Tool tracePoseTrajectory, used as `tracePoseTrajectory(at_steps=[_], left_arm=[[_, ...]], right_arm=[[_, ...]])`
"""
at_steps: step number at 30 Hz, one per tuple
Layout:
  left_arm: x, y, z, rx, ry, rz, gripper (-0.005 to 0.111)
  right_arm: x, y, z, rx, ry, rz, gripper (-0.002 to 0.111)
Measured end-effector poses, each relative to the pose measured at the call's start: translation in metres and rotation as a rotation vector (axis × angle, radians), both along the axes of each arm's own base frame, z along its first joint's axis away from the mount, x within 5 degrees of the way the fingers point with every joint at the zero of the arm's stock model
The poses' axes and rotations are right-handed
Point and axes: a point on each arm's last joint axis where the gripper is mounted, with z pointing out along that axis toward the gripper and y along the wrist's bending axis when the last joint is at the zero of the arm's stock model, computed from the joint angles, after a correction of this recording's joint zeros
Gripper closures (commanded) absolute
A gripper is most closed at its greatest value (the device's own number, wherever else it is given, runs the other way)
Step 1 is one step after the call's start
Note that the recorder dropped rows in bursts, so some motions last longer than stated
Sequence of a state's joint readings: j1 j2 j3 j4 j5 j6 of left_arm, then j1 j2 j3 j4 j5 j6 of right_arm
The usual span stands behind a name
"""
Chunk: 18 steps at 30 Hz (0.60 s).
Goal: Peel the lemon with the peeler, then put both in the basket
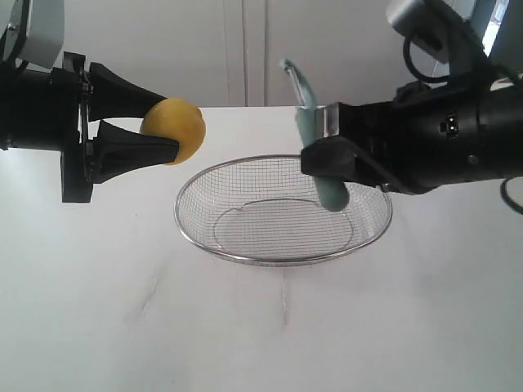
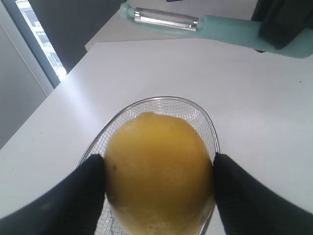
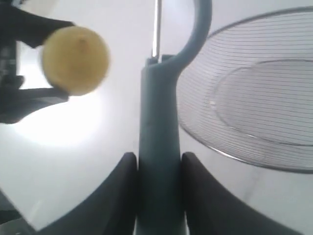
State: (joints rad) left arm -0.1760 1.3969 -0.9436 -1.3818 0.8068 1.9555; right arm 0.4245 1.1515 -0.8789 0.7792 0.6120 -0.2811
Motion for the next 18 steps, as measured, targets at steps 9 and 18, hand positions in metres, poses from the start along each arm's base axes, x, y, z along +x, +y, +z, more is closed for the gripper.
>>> tracePoseTrajectory(at_steps=[9, 18], left_arm=[[0.001, 0.001, -0.001, 0.008, -0.003, 0.013, 0.107], [0.002, 0.001, -0.001, 0.012, -0.005, 0.017, 0.107]], right_arm=[[0.025, 0.006, -0.066, -0.135, 0.227, -0.162, 0.108], [0.027, 0.084, -0.084, -0.067, 0.267, 0.014, 0.108]])
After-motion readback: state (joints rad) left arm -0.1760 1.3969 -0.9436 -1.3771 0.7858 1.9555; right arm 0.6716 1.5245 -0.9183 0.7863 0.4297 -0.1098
